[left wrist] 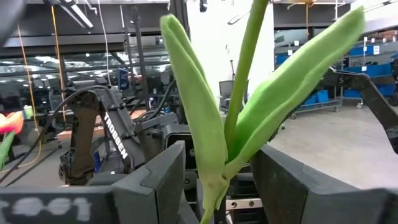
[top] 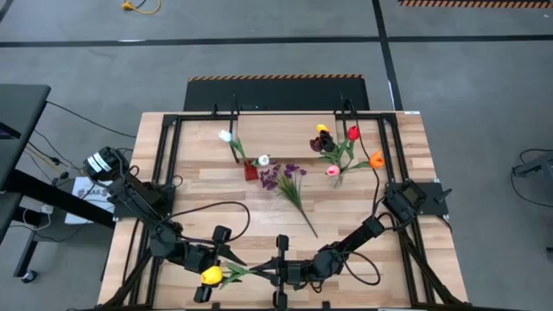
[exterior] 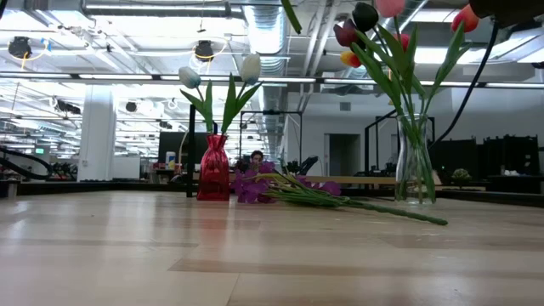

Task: Pick and place flowers into a vace then onto a shelf
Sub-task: Put the yellow flower into the red vase

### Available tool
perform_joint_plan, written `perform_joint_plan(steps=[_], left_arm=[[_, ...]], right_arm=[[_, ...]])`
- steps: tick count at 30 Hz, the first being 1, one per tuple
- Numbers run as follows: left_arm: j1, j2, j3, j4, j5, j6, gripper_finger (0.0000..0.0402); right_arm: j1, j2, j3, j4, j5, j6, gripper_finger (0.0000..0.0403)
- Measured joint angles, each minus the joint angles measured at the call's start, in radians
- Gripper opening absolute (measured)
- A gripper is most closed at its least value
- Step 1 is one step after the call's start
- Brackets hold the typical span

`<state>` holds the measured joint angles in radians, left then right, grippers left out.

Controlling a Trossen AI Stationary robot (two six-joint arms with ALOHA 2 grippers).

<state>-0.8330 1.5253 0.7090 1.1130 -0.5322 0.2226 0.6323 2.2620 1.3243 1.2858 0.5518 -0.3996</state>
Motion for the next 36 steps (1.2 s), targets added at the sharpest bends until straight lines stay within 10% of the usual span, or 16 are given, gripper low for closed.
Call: perform_joint_plan(steps=[8,21,36], left_arm=[[-0.004,0.000,0.000,0.001,-0.018,0.020,0.0160],[-0.005,0.000,0.000,-0.002,-0.041,0.058,0.0011],[-0.057,-0.019,0.000,-0.019,-0.153,0.122,0.0005]], right_arm=[[0.000,0.000,0.000,-0.002,0.000,0.000,0.0000],[-0.004,0.000,0.000,-0.026,0.000,0.016,0.0025],[0.002,0.000,0.000,-0.104,0.057,0.061,0.0242]])
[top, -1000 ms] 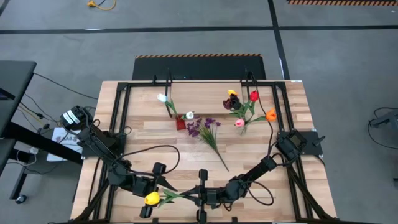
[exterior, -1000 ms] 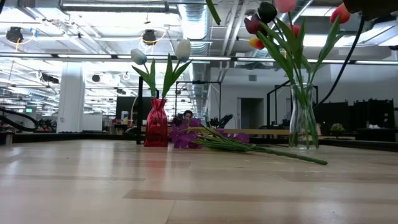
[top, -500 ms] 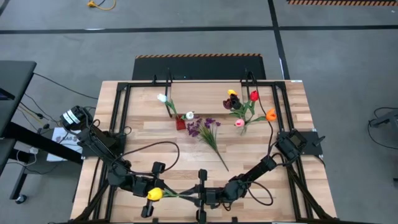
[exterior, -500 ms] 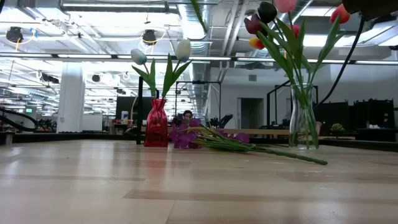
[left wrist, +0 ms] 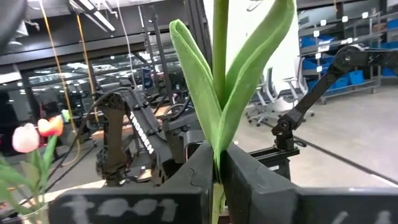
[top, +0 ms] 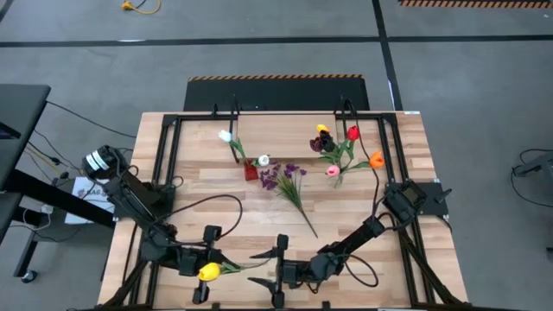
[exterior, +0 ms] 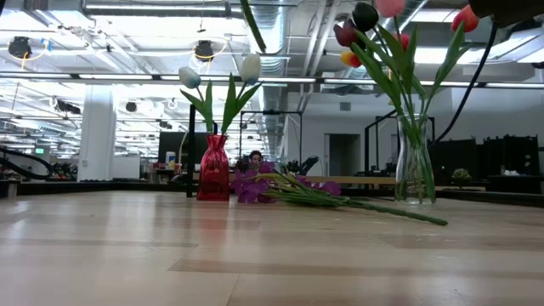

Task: Pick and place flowers into a vace then onto a shelf
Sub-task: Put the yellow flower into the red vase

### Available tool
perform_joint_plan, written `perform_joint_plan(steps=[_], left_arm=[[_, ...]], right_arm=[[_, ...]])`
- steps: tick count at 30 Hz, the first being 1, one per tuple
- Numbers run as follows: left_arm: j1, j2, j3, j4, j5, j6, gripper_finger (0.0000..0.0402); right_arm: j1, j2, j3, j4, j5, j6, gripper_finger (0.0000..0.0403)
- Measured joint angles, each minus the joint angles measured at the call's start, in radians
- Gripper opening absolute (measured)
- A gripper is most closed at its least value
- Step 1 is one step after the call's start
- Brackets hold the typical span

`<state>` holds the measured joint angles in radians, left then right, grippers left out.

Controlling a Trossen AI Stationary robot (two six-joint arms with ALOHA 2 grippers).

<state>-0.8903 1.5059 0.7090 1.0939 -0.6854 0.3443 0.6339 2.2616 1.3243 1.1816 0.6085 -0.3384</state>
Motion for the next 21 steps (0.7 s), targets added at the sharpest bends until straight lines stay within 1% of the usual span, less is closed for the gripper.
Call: perform_joint_plan(steps=[3,6,8,11,14,16,18,21], left_arm=[[-0.032,-0.039,0.000,-0.053,-0.060,0.013,0.0005],[-0.062,-0.090,0.000,-0.133,-0.126,0.006,0.0005],[-0.083,-0.128,0.000,-0.198,-0.183,-0.006,0.0004],[-0.105,-0.177,0.001,-0.278,-0.304,-0.013,0.0004],[-0.109,-0.233,0.001,-0.325,-0.397,0.001,0.0004],[-0.091,-0.277,0.001,-0.340,-0.424,0.033,0.0004],[-0.055,-0.330,0.001,-0.367,-0.428,0.049,0.0004],[0.008,-0.435,0.001,-0.479,-0.430,0.047,0.0004]], right_arm=[[0.006,0.000,0.000,-0.003,0.047,0.000,0.0270],[0.008,0.000,0.000,0.000,0.076,-0.007,0.0284],[0.008,0.000,0.000,-0.001,0.100,-0.008,0.0288],[0.009,0.000,0.000,-0.007,0.136,-0.008,0.0290],[0.014,0.000,0.000,-0.032,0.163,-0.008,0.0291],[0.020,0.000,0.000,-0.038,0.178,-0.009,0.0291],[0.022,0.000,0.000,-0.050,0.183,-0.009,0.0291],[0.022,0.000,0.000,-0.059,0.183,-0.009,0.0291]])
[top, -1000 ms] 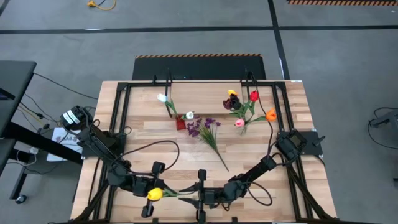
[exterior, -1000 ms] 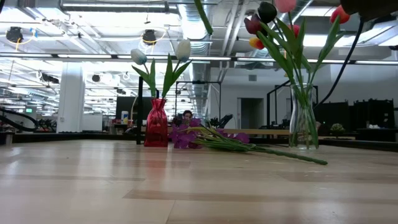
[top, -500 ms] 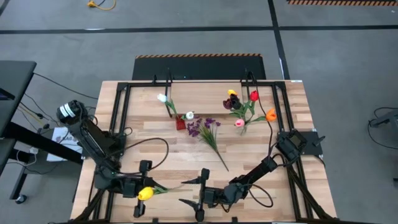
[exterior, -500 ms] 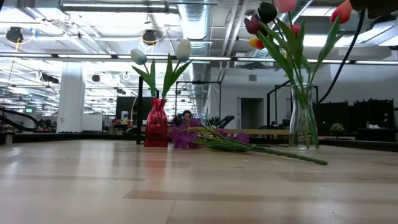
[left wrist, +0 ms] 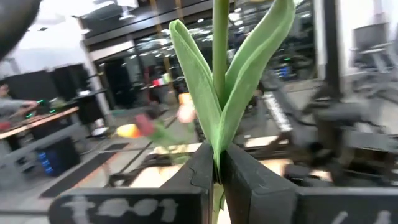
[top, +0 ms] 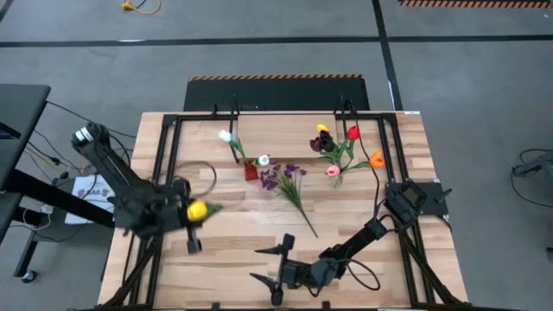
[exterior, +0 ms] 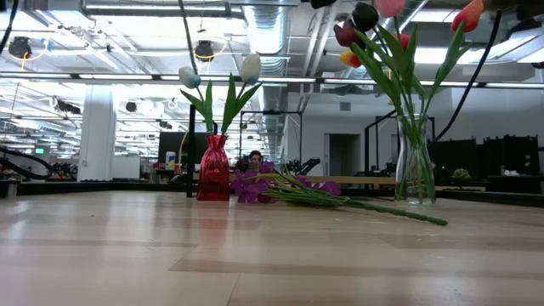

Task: Pick and place flowers into a vace then onto a shelf
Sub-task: Put the yellow flower into the red vase

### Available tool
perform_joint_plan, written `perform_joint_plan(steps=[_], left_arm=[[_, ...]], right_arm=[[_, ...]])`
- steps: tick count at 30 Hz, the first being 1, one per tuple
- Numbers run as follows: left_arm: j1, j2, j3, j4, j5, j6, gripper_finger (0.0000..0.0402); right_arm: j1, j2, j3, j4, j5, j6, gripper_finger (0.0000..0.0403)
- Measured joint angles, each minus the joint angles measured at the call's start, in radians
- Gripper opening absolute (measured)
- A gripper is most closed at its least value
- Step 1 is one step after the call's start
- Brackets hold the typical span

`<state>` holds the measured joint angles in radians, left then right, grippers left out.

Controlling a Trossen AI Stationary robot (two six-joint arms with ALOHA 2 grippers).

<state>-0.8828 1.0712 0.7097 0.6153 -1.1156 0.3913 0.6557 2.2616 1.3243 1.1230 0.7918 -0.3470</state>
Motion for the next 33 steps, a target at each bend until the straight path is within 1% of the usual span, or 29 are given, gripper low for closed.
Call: perform_joint_plan(steps=[3,7,10,15,17,23,33], left_arm=[[0.079,-0.119,0.000,-0.156,0.018,-0.072,0.0004],[0.199,-0.265,0.000,-0.339,0.141,-0.181,0.0002],[0.295,-0.313,0.000,-0.436,0.214,-0.234,0.0001],[0.435,-0.297,0.000,-0.491,0.338,-0.272,0.0001],[0.474,-0.278,0.000,-0.500,0.356,-0.272,0.0001],[0.569,-0.251,0.000,-0.492,0.463,-0.275,0.0001],[0.643,-0.252,0.000,-0.495,0.486,-0.280,0.0000]], right_arm=[[-0.001,0.000,0.000,-0.028,0.000,0.014,0.0291],[-0.001,0.000,0.000,-0.070,0.000,0.047,0.0291],[-0.002,0.000,0.000,-0.079,-0.001,0.059,0.0291],[-0.019,0.001,0.000,-0.084,-0.004,0.060,0.0291],[-0.026,0.001,0.000,-0.084,-0.004,0.060,0.0291],[-0.035,0.001,0.000,-0.098,-0.005,0.061,0.0291],[-0.036,0.001,0.000,-0.098,-0.005,0.061,0.0291]])
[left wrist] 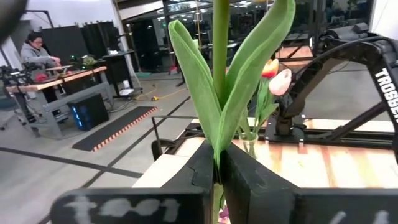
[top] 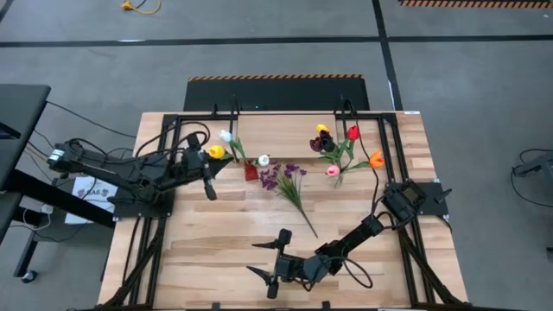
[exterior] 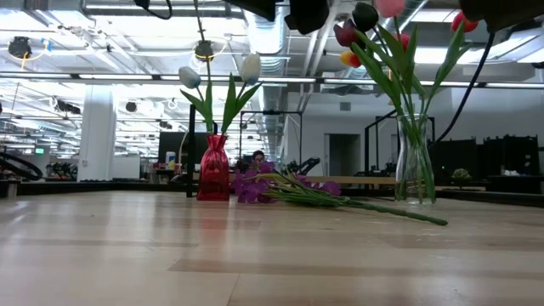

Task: Pick and place flowers into a vace then onto a shelf
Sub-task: Put the yellow flower into the red vase

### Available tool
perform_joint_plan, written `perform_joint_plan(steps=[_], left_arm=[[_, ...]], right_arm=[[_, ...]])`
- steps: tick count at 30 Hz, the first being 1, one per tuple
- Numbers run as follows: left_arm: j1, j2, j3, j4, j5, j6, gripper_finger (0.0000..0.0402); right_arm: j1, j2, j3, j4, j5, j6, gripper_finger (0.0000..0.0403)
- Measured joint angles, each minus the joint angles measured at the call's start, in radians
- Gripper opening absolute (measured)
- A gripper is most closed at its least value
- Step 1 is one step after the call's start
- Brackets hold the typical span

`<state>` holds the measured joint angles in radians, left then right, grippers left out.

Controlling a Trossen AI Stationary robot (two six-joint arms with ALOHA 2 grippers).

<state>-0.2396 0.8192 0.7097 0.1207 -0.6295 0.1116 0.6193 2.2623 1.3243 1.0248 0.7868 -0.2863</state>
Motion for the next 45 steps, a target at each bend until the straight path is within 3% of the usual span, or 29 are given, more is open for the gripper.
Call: perform_joint_plan(steps=[11,15,34,45], left_arm=[[0.130,-0.009,-0.063,0.043,0.113,-0.066,0.0000],[0.148,-0.010,-0.091,0.129,0.157,-0.067,0.0000],[0.200,-0.006,-0.126,0.104,0.180,-0.105,0.0001],[0.231,-0.006,-0.126,0.043,0.195,-0.179,0.0036]], right_arm=[[0.002,0.000,0.000,0.000,0.000,0.001,0.0291],[0.003,0.000,0.000,-0.001,0.000,0.012,0.0291],[0.002,0.000,0.000,-0.023,0.000,0.034,0.0291],[0.002,0.000,0.000,-0.023,0.000,0.034,0.0291]])
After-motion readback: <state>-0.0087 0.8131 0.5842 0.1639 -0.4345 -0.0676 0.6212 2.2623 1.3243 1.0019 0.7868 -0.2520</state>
